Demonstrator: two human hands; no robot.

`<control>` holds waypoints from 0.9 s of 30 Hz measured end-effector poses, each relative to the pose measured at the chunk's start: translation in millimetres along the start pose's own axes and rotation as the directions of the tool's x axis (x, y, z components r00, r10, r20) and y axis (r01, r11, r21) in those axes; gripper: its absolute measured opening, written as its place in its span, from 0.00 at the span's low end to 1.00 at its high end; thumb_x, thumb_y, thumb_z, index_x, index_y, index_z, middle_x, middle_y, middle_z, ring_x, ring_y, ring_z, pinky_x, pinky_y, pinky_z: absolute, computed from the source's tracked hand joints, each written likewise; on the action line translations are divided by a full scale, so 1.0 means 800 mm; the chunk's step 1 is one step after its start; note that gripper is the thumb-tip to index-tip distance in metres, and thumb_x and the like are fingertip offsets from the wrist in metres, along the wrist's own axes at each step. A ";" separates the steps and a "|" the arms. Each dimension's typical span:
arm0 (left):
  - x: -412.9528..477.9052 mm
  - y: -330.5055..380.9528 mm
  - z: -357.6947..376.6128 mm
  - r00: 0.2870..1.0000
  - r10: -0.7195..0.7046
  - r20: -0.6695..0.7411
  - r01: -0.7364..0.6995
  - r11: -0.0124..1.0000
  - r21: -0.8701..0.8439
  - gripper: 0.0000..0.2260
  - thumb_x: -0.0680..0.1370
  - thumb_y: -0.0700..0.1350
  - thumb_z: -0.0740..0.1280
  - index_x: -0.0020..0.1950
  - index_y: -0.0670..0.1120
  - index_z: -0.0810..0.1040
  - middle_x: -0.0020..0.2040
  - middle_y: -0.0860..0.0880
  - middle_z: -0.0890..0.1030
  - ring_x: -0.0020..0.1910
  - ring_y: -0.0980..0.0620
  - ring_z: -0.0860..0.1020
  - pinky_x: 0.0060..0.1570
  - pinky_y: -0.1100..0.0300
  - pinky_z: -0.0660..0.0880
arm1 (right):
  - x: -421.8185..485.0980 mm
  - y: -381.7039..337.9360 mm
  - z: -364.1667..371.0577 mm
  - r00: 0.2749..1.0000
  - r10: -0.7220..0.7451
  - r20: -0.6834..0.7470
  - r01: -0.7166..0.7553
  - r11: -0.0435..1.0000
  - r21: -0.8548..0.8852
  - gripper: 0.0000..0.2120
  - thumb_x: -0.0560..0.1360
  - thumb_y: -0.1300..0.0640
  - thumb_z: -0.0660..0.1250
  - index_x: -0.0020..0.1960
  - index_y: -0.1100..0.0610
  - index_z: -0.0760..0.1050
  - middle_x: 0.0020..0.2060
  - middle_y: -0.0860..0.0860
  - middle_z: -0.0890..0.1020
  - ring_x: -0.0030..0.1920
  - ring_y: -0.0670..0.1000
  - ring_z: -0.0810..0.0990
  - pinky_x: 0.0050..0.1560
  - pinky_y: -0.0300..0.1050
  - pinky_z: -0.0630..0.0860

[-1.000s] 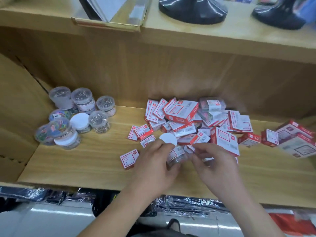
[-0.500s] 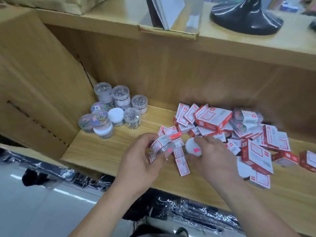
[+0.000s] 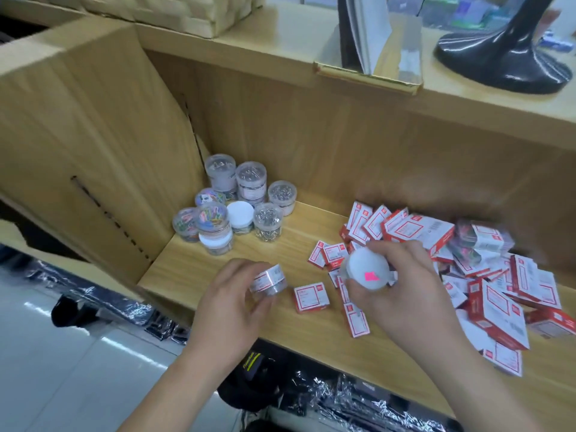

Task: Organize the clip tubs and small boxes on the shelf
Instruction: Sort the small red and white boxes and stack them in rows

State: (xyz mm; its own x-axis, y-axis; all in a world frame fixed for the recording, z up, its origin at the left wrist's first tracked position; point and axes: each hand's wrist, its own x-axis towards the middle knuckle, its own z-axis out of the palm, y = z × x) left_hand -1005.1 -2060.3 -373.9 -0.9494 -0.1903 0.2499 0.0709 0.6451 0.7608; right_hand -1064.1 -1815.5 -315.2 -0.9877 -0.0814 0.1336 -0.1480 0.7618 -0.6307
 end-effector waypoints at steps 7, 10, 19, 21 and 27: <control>-0.019 -0.054 -0.020 0.997 0.073 -0.022 -0.069 0.988 0.136 0.28 0.67 0.33 0.76 0.61 0.57 0.78 0.68 0.54 0.72 0.65 0.51 0.76 0.65 0.63 0.71 | 0.037 -0.067 0.087 0.978 -0.096 0.185 0.086 0.994 0.062 0.25 0.67 0.49 0.79 0.62 0.48 0.78 0.53 0.46 0.73 0.54 0.47 0.77 0.59 0.48 0.75; -0.031 -0.064 -0.022 0.998 -0.043 -0.041 0.045 0.998 0.047 0.30 0.67 0.42 0.79 0.67 0.54 0.75 0.69 0.57 0.72 0.68 0.57 0.73 0.66 0.73 0.64 | 0.045 -0.075 0.117 0.971 -0.117 0.208 0.110 0.993 0.049 0.25 0.68 0.50 0.78 0.63 0.49 0.78 0.52 0.47 0.73 0.54 0.48 0.77 0.57 0.45 0.74; -0.024 -0.058 -0.022 0.963 -0.159 -0.218 0.142 0.986 -0.091 0.28 0.68 0.45 0.79 0.67 0.52 0.77 0.57 0.60 0.75 0.58 0.63 0.77 0.58 0.70 0.71 | 0.053 -0.067 0.168 0.965 -0.192 0.177 0.185 0.981 0.057 0.20 0.69 0.52 0.78 0.59 0.49 0.77 0.53 0.44 0.78 0.53 0.48 0.79 0.53 0.45 0.75; -0.023 -0.064 -0.037 0.948 -0.187 -0.256 0.163 0.980 -0.115 0.30 0.68 0.47 0.77 0.69 0.53 0.77 0.56 0.58 0.73 0.56 0.61 0.78 0.58 0.69 0.72 | 0.052 -0.068 0.177 0.961 -0.220 0.169 0.210 0.975 0.072 0.20 0.69 0.55 0.78 0.58 0.50 0.77 0.53 0.43 0.77 0.54 0.46 0.78 0.54 0.41 0.74; 0.002 -0.074 -0.088 0.935 -0.251 -0.251 0.275 0.959 0.066 0.33 0.67 0.53 0.72 0.71 0.56 0.71 0.57 0.61 0.70 0.55 0.59 0.76 0.56 0.57 0.77 | 0.043 -0.071 0.193 0.985 -0.059 0.159 0.036 0.989 0.145 0.23 0.68 0.50 0.80 0.59 0.46 0.76 0.53 0.43 0.78 0.52 0.44 0.79 0.55 0.47 0.78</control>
State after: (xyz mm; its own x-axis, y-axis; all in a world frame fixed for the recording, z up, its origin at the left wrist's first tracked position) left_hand -988.9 -2151.3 -376.4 -0.8285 -0.5254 0.1935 -0.2129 0.6153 0.7590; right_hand -1097.3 -1960.6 -392.7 -0.9726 -0.2276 0.0473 -0.1893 0.6571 -0.7297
